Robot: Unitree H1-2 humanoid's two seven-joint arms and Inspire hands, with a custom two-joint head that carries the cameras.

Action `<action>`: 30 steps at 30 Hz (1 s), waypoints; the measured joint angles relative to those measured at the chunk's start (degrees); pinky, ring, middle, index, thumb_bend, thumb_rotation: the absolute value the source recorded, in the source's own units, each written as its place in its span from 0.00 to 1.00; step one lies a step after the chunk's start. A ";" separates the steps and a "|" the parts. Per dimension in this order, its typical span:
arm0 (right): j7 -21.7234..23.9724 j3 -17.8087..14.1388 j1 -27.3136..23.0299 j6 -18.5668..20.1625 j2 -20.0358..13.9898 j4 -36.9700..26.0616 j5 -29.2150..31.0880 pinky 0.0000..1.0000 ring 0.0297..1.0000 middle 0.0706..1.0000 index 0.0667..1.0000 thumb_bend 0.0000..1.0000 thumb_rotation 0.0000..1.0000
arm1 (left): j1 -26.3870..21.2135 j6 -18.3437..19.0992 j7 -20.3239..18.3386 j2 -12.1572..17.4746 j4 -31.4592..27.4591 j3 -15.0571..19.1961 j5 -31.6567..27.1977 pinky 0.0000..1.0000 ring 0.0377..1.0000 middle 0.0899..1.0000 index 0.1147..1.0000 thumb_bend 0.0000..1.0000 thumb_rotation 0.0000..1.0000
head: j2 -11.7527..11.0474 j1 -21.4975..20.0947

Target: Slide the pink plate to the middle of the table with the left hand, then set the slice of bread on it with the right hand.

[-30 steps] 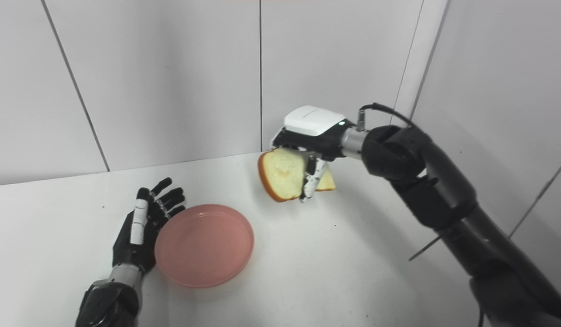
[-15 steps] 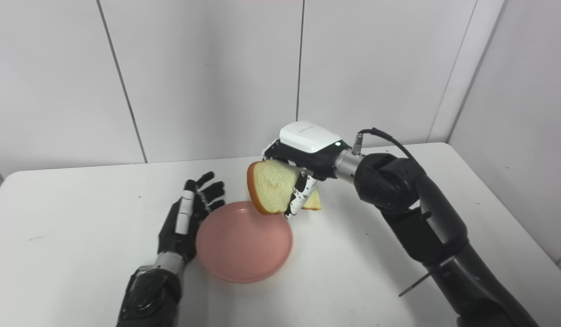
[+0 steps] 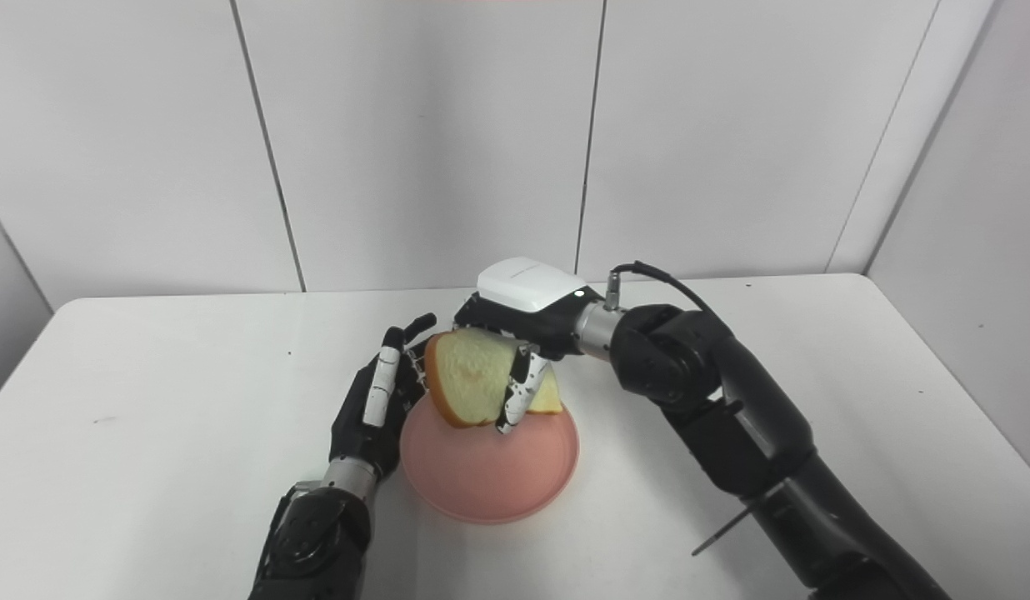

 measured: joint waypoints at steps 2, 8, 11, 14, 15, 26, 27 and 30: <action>-0.03 0.69 0.01 -0.07 0.17 0.42 -0.88 0.38 0.43 0.41 0.49 0.53 0.00 | -0.01 0.00 0.00 0.05 0.00 -0.12 0.01 0.73 0.78 0.73 0.74 0.82 0.85 | 0.09 0.17; -0.52 1.41 0.04 -1.29 0.67 1.34 -1.41 0.39 0.44 0.41 0.49 0.53 0.00 | 0.02 0.03 -0.03 0.05 -0.17 -0.15 -0.04 0.74 0.78 0.73 0.75 0.83 0.83 | 0.62 -0.18; -0.51 1.64 0.09 -2.68 0.56 1.30 -1.36 0.39 0.45 0.42 0.49 0.53 0.01 | 0.15 0.04 -0.04 0.05 -0.45 -0.10 -0.19 0.74 0.78 0.73 0.76 0.83 0.84 | 0.62 -0.35; -0.40 1.63 0.15 -2.96 0.37 1.25 -1.35 0.40 0.46 0.42 0.48 0.53 0.01 | 0.16 0.04 -0.05 0.05 -0.45 -0.10 -0.19 0.75 0.79 0.74 0.76 0.84 0.83 | 0.70 -0.53; -0.18 1.64 0.19 -2.96 0.23 1.25 -1.34 0.42 0.48 0.46 0.47 0.53 0.06 | 0.16 0.04 -0.07 0.05 -0.44 -0.10 -0.20 0.77 0.80 0.75 0.76 0.84 0.83 | 0.88 -0.44; 7.14 1.72 0.50 -2.02 -1.70 -0.23 -0.40 0.67 0.77 0.78 0.74 1.00 0.56 | 0.08 0.04 -0.20 0.10 -0.26 -0.08 -0.23 0.77 0.80 0.76 0.76 0.84 0.84 | 0.97 -0.79; 7.91 1.73 0.50 -1.61 -1.69 -0.28 -0.36 0.67 0.77 0.78 0.74 1.00 0.56 | 0.08 0.04 -0.23 0.10 -0.27 -0.07 -0.26 0.77 0.80 0.76 0.76 0.84 0.84 | 0.97 -0.79; 9.56 1.77 0.50 -0.59 -1.70 -0.29 -0.37 0.71 0.81 0.81 0.77 1.00 0.58 | 0.12 0.04 -0.45 0.09 -0.31 -0.06 -0.32 0.79 0.80 0.76 0.76 0.85 0.84 | 1.14 -0.79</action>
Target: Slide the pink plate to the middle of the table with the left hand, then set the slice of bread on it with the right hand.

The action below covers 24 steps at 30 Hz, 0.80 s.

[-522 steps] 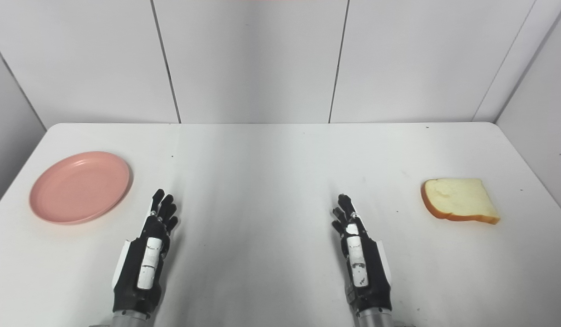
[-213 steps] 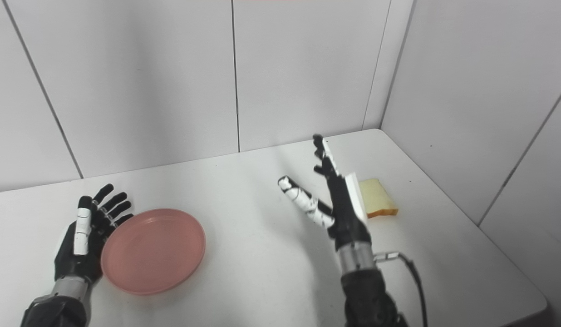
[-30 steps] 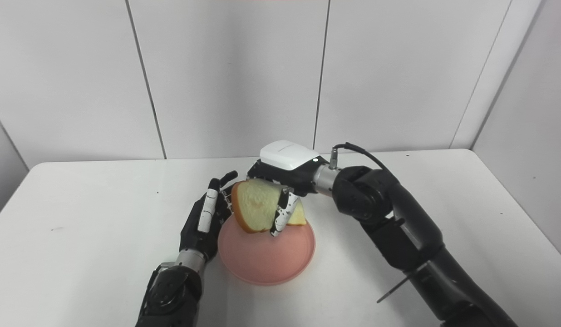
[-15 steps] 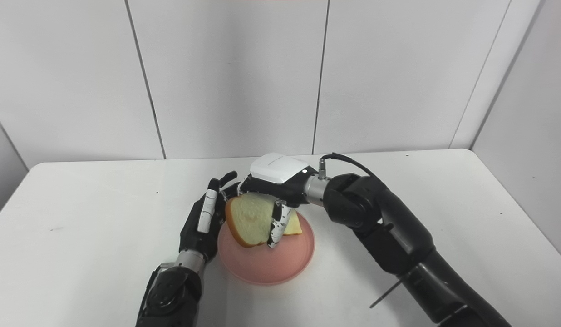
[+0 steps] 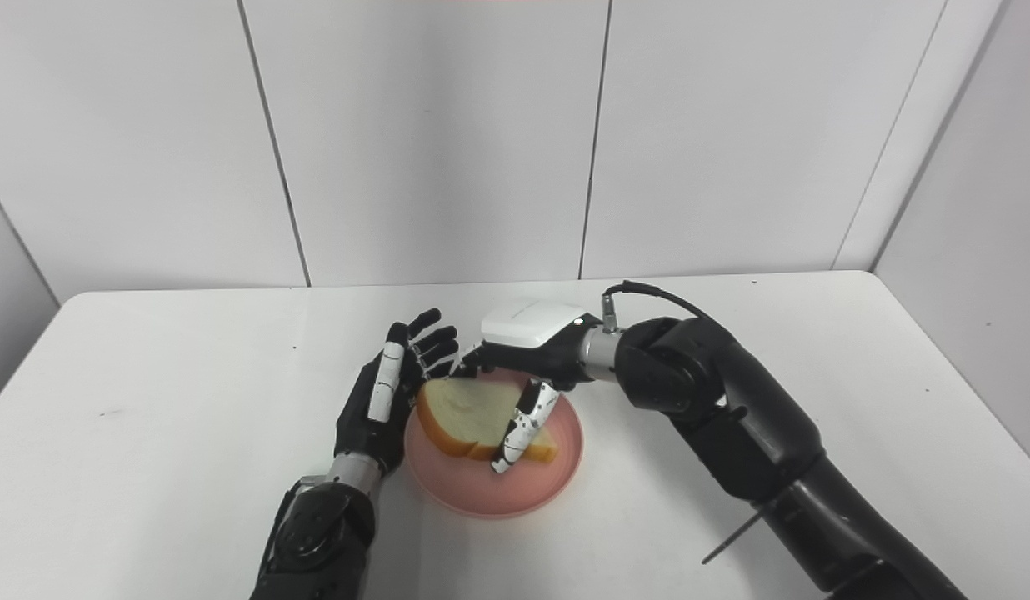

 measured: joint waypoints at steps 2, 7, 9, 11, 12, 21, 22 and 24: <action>0.81 0.02 0.00 0.44 0.00 0.00 0.00 0.76 0.85 0.86 0.81 1.00 0.56 | 0.02 0.00 -0.17 0.01 -0.03 0.01 0.01 0.78 0.80 0.76 0.76 0.84 0.84 | 0.09 0.00; 1.17 0.01 0.00 1.47 0.01 -0.30 0.00 0.94 0.93 0.93 0.86 1.00 0.53 | 0.05 0.00 -0.21 0.01 -0.03 0.00 0.02 0.78 0.80 0.75 0.76 0.83 0.85 | 0.18 -0.17; 1.13 0.00 0.03 1.55 0.01 -0.30 -0.01 0.95 0.92 0.91 0.85 1.00 0.53 | 0.06 0.00 -0.27 0.02 -0.03 -0.01 0.02 0.78 0.80 0.76 0.76 0.82 0.85 | 0.18 -0.18; 0.81 0.00 0.15 1.45 0.01 -0.30 -0.03 0.95 0.91 0.90 0.85 1.00 0.54 | 0.07 0.00 -0.41 0.03 -0.03 0.00 0.02 0.78 0.80 0.76 0.75 0.82 0.85 | 0.18 -0.18; 0.39 -0.01 0.23 1.38 0.01 -0.30 -0.04 0.95 0.91 0.90 0.85 1.00 0.54 | 0.09 0.00 -0.48 0.03 -0.03 0.01 0.01 0.77 0.80 0.76 0.75 0.82 0.85 | 0.18 -0.26; -1.00 -0.02 0.40 0.65 -0.11 -1.10 -0.09 0.96 0.90 0.88 0.84 1.00 0.53 | 0.42 0.00 -0.93 0.06 -0.06 0.02 0.03 0.77 0.79 0.75 0.76 0.82 0.85 | 0.26 -0.44; -1.00 -0.02 0.40 0.65 -0.20 -1.45 -0.03 0.96 0.91 0.88 0.84 1.00 0.53 | 0.45 0.00 -0.93 0.06 -0.08 0.01 0.04 0.77 0.79 0.75 0.76 0.82 0.85 | 0.35 -0.53; -1.01 -0.20 0.39 0.65 -0.27 -1.82 0.10 0.94 0.90 0.88 0.83 1.00 0.53 | 0.48 0.00 -0.93 0.06 -0.10 0.01 0.04 0.77 0.79 0.75 0.76 0.82 0.85 | 0.35 -0.53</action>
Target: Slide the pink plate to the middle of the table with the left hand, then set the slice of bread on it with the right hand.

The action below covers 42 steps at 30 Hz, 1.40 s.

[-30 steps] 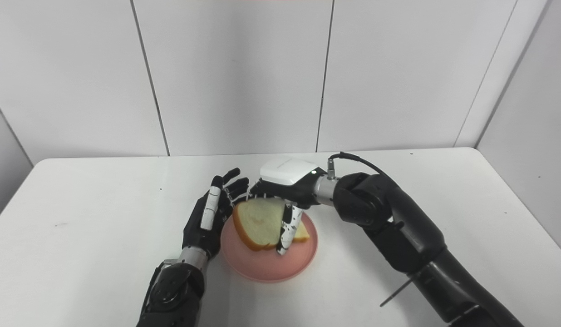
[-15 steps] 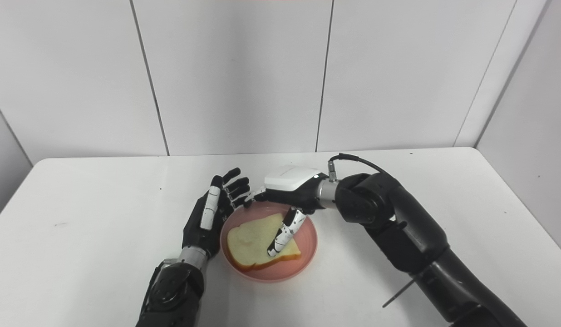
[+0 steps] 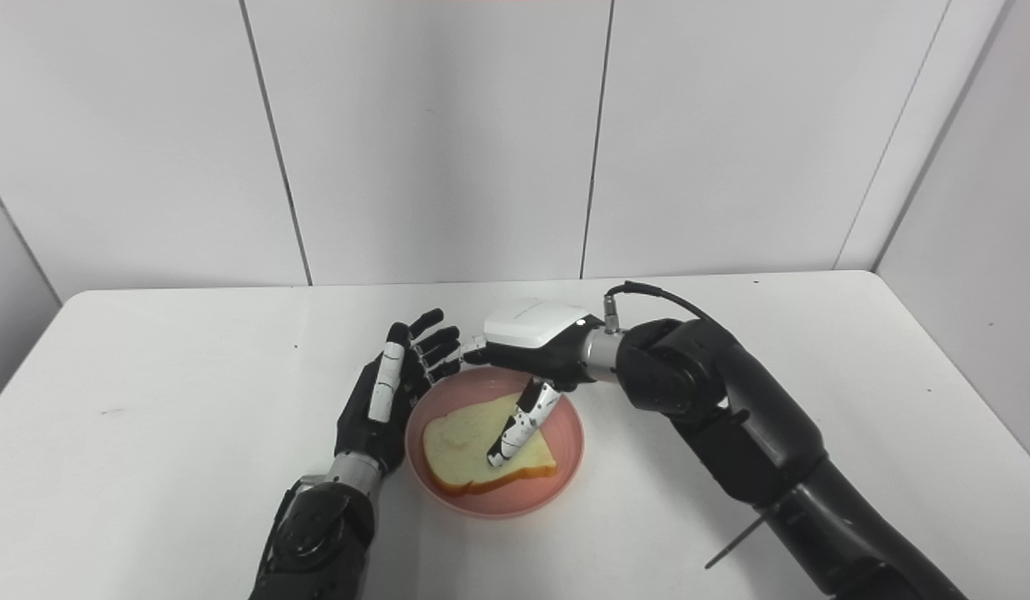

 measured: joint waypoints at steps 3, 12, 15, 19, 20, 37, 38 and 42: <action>-1.16 -1.15 0.34 -0.02 0.01 0.01 0.36 0.85 0.86 0.84 0.79 1.00 0.53 | 0.03 0.00 0.00 -0.02 -0.02 0.01 -0.02 0.78 0.80 0.75 0.77 0.82 0.84 | -0.09 -0.09; -26.16 -11.87 9.39 -5.26 5.31 4.32 0.43 0.67 0.79 0.82 0.82 0.81 0.72 | 0.12 -0.07 0.53 0.03 -0.14 -0.13 0.46 0.75 0.81 0.78 0.76 0.83 0.85 | -0.18 -0.35; -30.01 -15.26 12.82 -3.21 9.40 4.71 3.76 0.69 0.81 0.84 0.84 0.79 0.81 | 0.19 -0.63 2.13 0.01 -0.09 -0.69 2.55 0.82 0.85 0.81 0.77 0.83 0.85 | -0.26 -0.09; -34.58 -19.71 14.74 -0.33 14.13 6.74 7.86 0.74 0.84 0.87 0.86 0.75 0.87 | 0.58 -1.21 5.15 -0.16 -0.36 -2.05 5.75 0.97 0.95 0.90 0.87 0.85 0.84 | -0.18 0.00; -36.04 -20.77 14.98 -0.16 15.01 7.75 8.95 0.76 0.85 0.87 0.86 0.74 0.89 | 0.85 -1.37 5.89 -0.18 -0.65 -2.34 6.64 0.98 0.97 0.93 0.89 0.84 0.83 | -0.18 0.00; -45.57 -28.41 22.54 4.98 28.61 11.24 27.36 0.87 0.89 0.88 0.91 0.74 1.00 | 4.90 1.33 16.08 -2.31 -7.47 -5.67 15.44 1.00 1.00 1.00 1.00 0.75 0.91 | -0.53 1.32; -45.64 -28.50 22.57 5.47 28.60 11.24 27.78 0.87 0.89 0.88 0.91 0.74 1.00 | 4.93 1.63 16.34 -2.30 -7.67 -5.67 15.44 1.00 1.00 1.00 1.00 0.75 0.91 | -0.61 1.41; -46.05 -29.15 22.70 5.86 28.50 11.24 29.16 0.89 0.91 0.94 0.91 0.74 1.00 | 4.95 2.71 16.39 -2.29 -8.27 -5.35 14.42 1.00 1.00 1.00 1.00 0.78 0.88 | -0.88 2.63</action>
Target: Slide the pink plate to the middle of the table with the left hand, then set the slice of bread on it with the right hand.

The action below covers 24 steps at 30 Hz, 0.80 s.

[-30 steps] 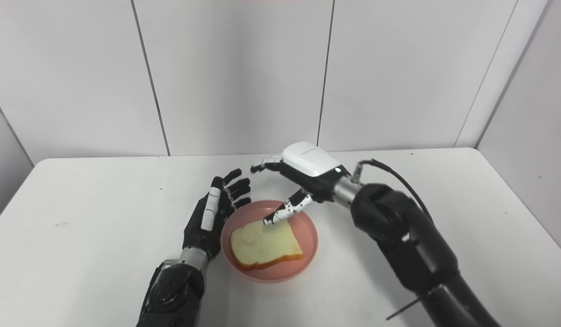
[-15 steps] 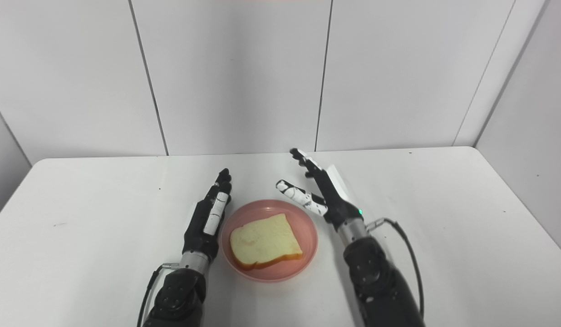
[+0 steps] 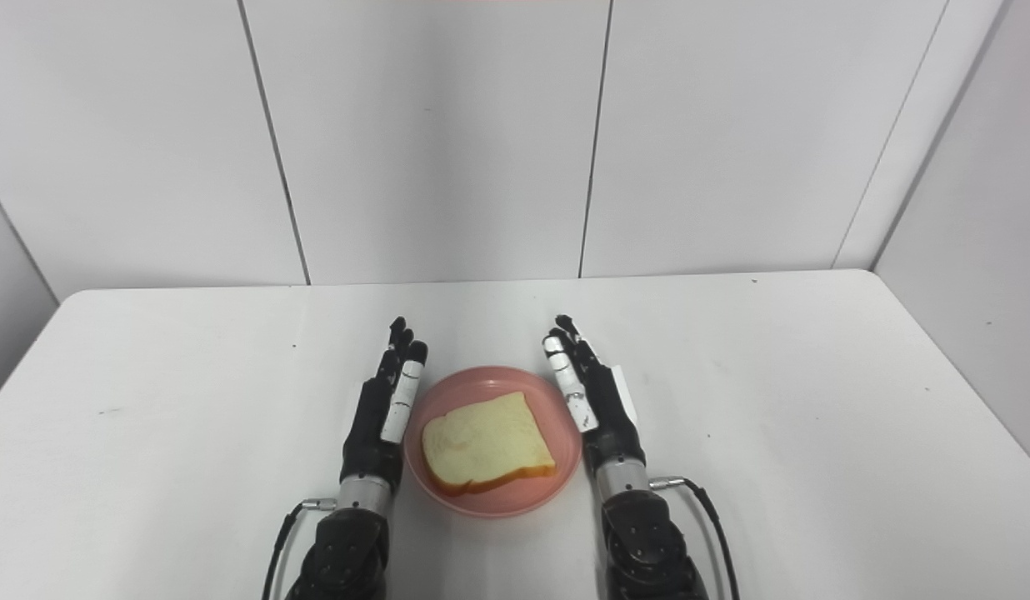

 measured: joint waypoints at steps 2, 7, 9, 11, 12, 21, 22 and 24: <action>-0.84 -0.08 0.06 -0.01 -0.06 0.10 0.00 0.90 0.92 0.96 0.93 0.74 1.00 | -0.06 0.00 0.00 0.00 0.00 0.18 -1.06 1.00 1.00 1.00 1.00 0.77 0.88 | 0.00 0.09; -1.74 -0.08 0.05 -0.03 -0.21 0.46 -0.01 0.90 0.92 0.96 0.94 0.75 1.00 | -0.50 0.00 0.05 -0.09 0.36 0.77 -2.52 1.00 1.00 1.00 1.00 0.77 0.88 | -0.35 1.85; -1.75 -0.08 0.05 -0.06 -0.37 0.57 0.08 0.91 0.92 0.96 0.94 0.76 1.00 | -0.90 0.00 0.45 -0.24 0.74 1.38 -2.99 1.00 1.00 1.00 1.00 0.77 0.88 | -0.53 2.12; -1.75 -0.08 0.04 -0.07 -0.46 0.64 0.50 0.91 0.93 0.97 0.94 0.77 1.00 | -1.33 0.02 0.63 -0.39 1.07 2.01 -3.20 1.00 1.00 1.00 1.00 0.77 0.89 | -0.70 1.94; -1.75 -0.08 0.04 -0.09 -0.47 0.71 0.69 0.91 0.93 0.97 0.94 0.76 1.00 | -1.38 0.02 0.63 -0.41 1.14 2.12 -3.20 1.00 1.00 1.00 1.00 0.77 0.89 | -0.79 1.85; -2.17 0.11 0.01 -0.21 -0.66 1.26 1.08 0.89 0.92 0.95 0.93 0.76 1.00 | -1.68 -0.94 0.63 -0.52 2.03 2.56 -3.20 1.00 1.00 1.00 1.00 0.76 0.87 | -0.70 1.59; -2.28 0.18 0.01 -0.21 -0.70 1.27 1.07 0.89 0.92 0.95 0.93 0.77 1.00 | -1.67 -0.94 0.63 -0.52 2.02 2.55 -3.20 1.00 1.00 1.00 1.00 0.76 0.88 | -0.70 1.59; -2.65 0.33 0.01 -0.21 -0.72 1.27 1.04 0.89 0.92 0.95 0.93 0.76 1.00 | -1.67 -0.88 0.63 -0.52 1.99 2.54 -3.19 1.00 1.00 1.00 1.00 0.76 0.88 | -0.70 1.42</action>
